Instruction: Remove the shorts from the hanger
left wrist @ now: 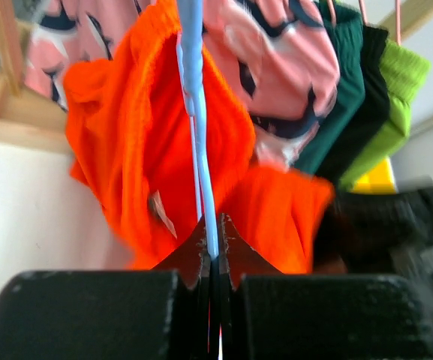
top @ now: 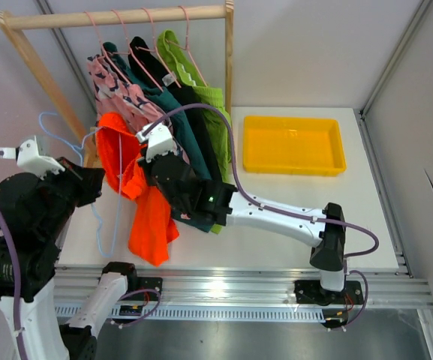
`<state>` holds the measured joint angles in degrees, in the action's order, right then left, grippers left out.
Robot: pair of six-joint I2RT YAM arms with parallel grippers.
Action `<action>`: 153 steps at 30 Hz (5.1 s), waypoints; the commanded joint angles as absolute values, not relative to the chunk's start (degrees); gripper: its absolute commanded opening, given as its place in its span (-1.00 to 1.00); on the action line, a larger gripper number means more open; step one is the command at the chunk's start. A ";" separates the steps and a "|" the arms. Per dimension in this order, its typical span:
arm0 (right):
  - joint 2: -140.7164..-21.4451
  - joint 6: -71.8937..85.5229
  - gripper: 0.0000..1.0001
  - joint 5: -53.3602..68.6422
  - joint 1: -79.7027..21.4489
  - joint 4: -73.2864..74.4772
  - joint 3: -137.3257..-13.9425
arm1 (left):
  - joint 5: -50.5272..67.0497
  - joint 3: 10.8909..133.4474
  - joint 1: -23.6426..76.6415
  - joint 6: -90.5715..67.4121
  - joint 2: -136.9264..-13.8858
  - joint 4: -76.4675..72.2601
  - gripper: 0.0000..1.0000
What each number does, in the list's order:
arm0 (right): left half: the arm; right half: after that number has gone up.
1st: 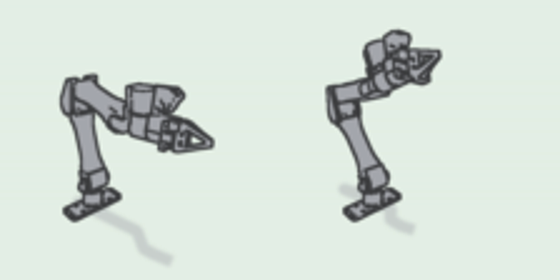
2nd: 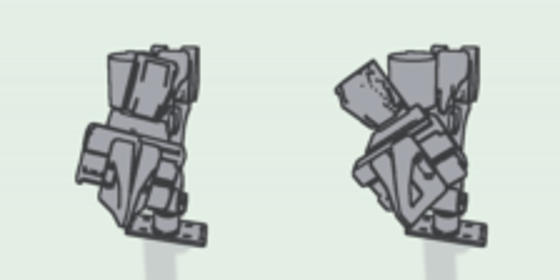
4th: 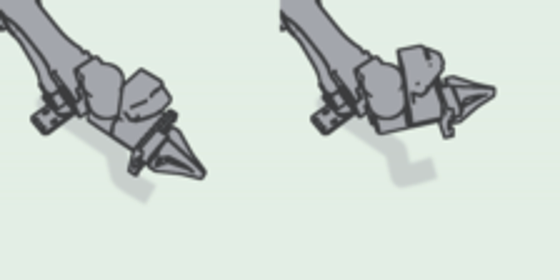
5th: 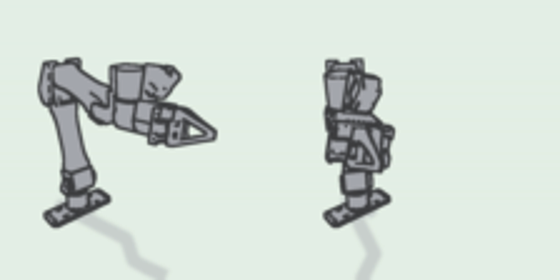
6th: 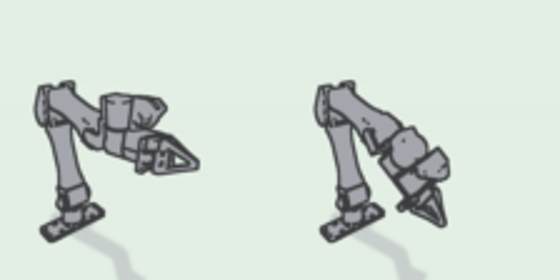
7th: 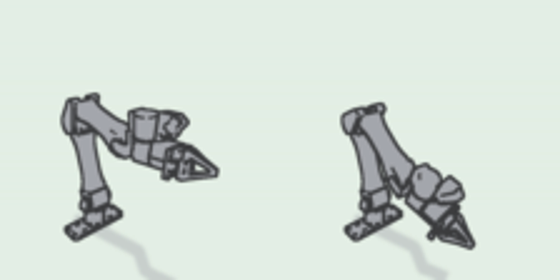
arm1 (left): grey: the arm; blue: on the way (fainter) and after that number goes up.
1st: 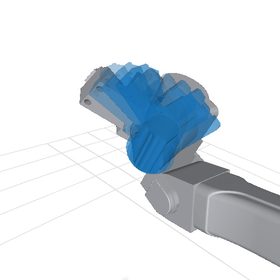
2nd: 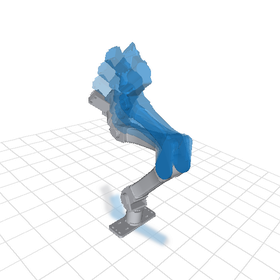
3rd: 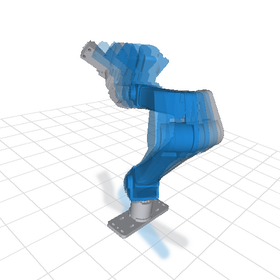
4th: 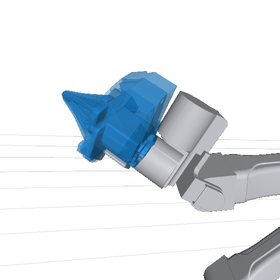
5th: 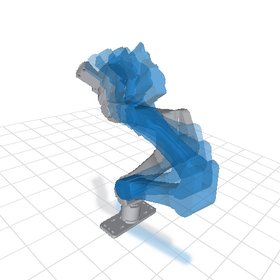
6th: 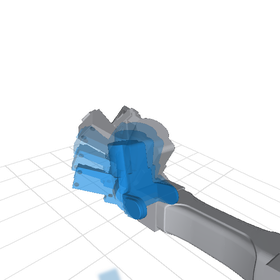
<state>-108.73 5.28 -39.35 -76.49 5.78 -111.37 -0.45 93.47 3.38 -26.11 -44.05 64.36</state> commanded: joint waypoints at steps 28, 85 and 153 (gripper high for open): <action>-55.38 11.53 -1.00 -64.58 -84.37 17.30 -74.78 | 40.78 109.87 3.43 -39.92 -45.44 77.15 -1.00; -92.69 15.19 0.98 -1.56 -6.06 -3.32 -85.41 | -13.70 101.78 4.39 -26.29 -43.50 72.87 -1.00; -49.05 25.40 0.99 -21.97 -53.35 13.53 -45.35 | -8.96 116.98 -12.84 -11.51 -83.77 50.09 0.24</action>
